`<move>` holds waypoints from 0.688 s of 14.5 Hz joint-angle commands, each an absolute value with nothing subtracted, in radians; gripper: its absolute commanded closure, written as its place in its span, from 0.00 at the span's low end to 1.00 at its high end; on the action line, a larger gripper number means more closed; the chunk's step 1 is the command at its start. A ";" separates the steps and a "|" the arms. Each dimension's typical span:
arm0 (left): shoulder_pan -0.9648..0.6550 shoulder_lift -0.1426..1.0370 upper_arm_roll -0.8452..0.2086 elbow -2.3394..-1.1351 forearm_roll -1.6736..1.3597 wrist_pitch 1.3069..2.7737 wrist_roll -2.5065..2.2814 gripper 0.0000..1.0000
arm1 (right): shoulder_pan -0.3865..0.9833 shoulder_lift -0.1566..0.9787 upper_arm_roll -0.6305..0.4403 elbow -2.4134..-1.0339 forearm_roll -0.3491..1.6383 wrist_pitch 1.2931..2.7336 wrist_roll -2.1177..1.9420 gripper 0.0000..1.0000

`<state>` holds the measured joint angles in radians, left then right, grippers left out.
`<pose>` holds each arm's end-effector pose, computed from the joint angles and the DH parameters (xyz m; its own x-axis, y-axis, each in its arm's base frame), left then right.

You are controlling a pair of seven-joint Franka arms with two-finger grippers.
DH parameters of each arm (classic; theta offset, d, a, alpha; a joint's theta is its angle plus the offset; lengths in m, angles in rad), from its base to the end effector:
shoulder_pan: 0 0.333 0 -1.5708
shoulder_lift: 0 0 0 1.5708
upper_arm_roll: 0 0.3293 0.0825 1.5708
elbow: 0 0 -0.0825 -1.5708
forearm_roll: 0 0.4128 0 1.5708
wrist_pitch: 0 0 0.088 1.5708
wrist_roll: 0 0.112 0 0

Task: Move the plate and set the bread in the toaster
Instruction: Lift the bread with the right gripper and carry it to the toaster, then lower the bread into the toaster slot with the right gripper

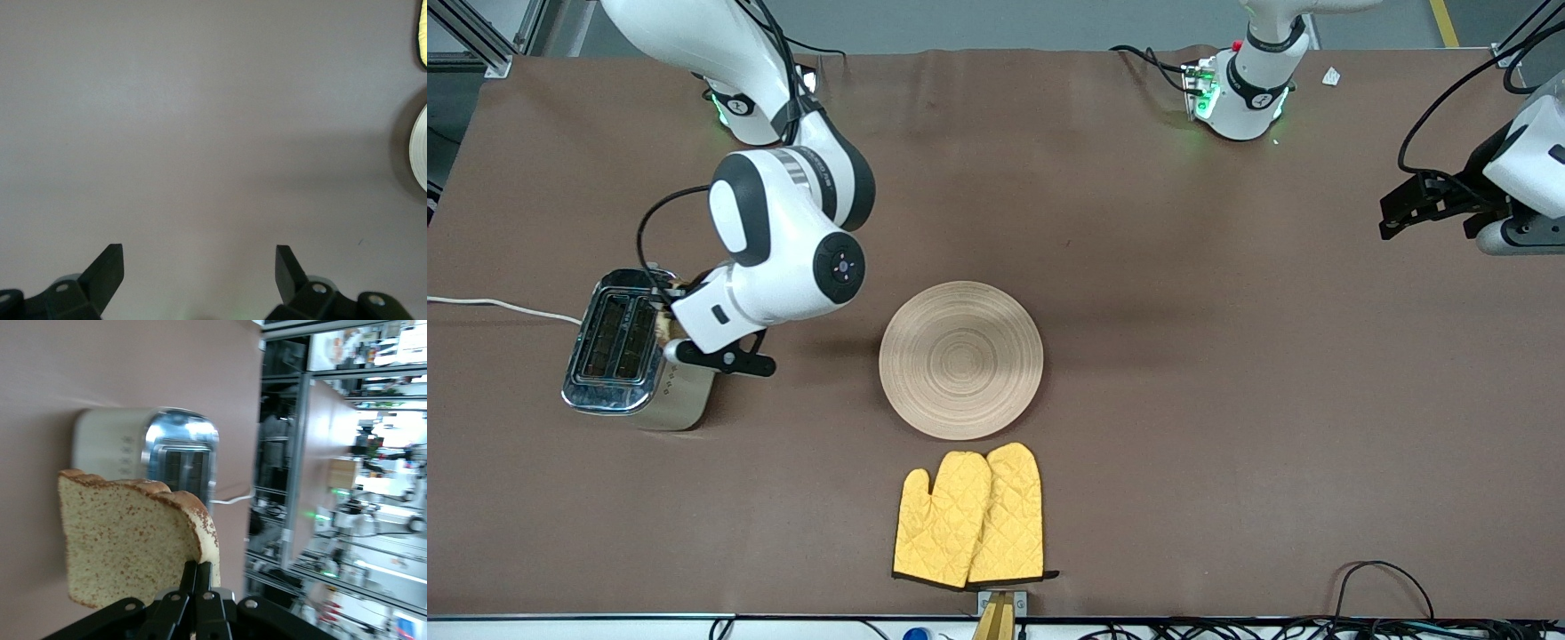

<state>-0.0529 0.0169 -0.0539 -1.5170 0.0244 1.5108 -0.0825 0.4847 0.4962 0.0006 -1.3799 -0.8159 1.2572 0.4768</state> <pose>0.5799 -0.0590 0.6446 0.9995 -0.0228 -0.0210 -0.0234 -0.9994 -0.0253 0.6356 0.2250 0.4357 0.9917 -0.0582 -0.1145 0.0655 -0.5374 0.8408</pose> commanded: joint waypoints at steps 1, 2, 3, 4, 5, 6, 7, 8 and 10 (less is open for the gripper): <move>-0.051 0.012 -0.055 -1.503 0.031 1.506 -0.081 0.00 | 0.447 0.488 0.012 -1.388 -0.908 1.221 0.407 1.00; -0.049 0.011 -0.055 -1.503 0.031 1.506 -0.081 0.00 | 0.431 0.489 0.012 -1.388 -0.913 1.218 0.394 1.00; -0.049 0.011 -0.055 -1.503 0.031 1.506 -0.081 0.00 | 0.416 0.491 0.011 -1.393 -0.922 1.218 0.393 1.00; -0.049 0.011 -0.055 -1.503 0.031 1.506 -0.081 0.00 | 0.405 0.492 0.011 -1.397 -0.936 1.216 0.393 1.00; -0.051 0.009 -0.055 -1.503 0.031 1.506 -0.081 0.00 | 0.399 0.492 0.009 -1.405 -0.945 1.216 0.393 1.00; -0.052 0.005 -0.055 -1.503 0.032 1.506 -0.081 0.00 | 0.396 0.494 0.009 -1.410 -0.956 1.216 0.393 1.00; -0.052 -0.001 -0.055 -1.503 0.034 1.503 -0.080 0.00 | 0.391 0.497 0.009 -1.413 -0.969 1.210 0.393 1.00; -0.052 -0.014 -0.055 -1.505 0.038 1.477 -0.075 0.00 | 0.387 0.499 0.009 -1.417 -0.977 1.210 0.394 1.00; -0.051 -0.028 -0.057 -1.516 0.035 1.466 -0.074 0.00 | 0.365 0.502 0.009 -1.430 -1.002 1.215 0.397 1.00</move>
<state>-0.0517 0.0005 -0.0536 -1.5106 0.0244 1.4897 -0.0825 0.3891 0.5094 -0.0016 -1.4035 -0.9579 1.2193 0.4015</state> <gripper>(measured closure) 0.000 0.987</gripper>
